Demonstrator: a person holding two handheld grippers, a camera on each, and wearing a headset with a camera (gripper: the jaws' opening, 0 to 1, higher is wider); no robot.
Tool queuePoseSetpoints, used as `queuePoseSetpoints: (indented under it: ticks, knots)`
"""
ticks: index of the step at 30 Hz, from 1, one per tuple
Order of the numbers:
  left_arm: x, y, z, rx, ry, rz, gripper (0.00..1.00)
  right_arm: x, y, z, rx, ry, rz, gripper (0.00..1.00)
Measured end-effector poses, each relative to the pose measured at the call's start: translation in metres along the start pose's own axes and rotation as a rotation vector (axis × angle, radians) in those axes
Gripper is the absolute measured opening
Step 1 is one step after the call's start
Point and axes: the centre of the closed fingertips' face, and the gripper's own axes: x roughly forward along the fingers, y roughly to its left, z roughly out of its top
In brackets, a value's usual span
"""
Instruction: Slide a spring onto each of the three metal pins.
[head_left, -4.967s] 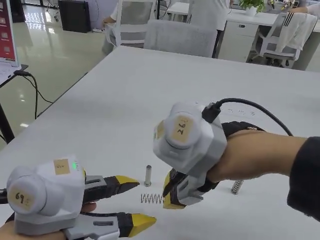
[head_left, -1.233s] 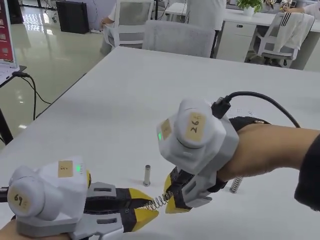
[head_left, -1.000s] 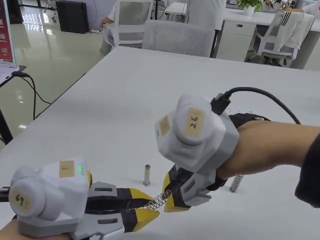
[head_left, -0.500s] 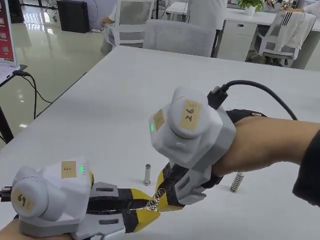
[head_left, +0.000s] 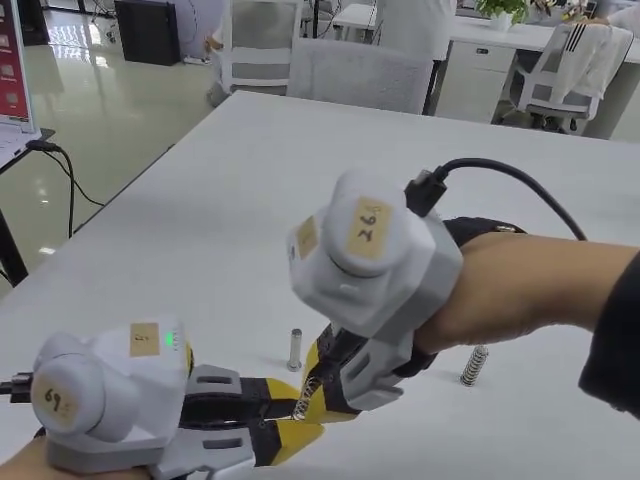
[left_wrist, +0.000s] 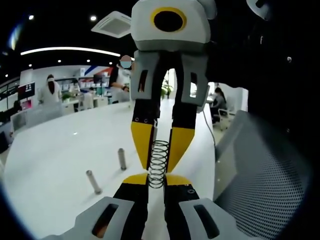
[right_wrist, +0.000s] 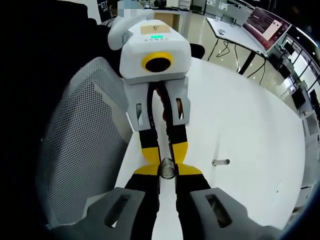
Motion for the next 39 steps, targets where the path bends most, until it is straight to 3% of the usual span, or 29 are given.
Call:
queuePoseSetpoints:
  ticks: [20, 39]
  knots:
    - [0.0020, -0.0005, -0.0003, 0.003, 0.008, 0.003, 0.04, 0.0001, 0.0005, 0.0011, -0.005, 0.014, -0.005, 0.08]
    - [-0.0037, 0.0071, -0.0042, -0.030, 0.007, 0.044, 0.17, 0.0002, -0.0051, -0.0018, -0.004, 0.022, -0.018, 0.08]
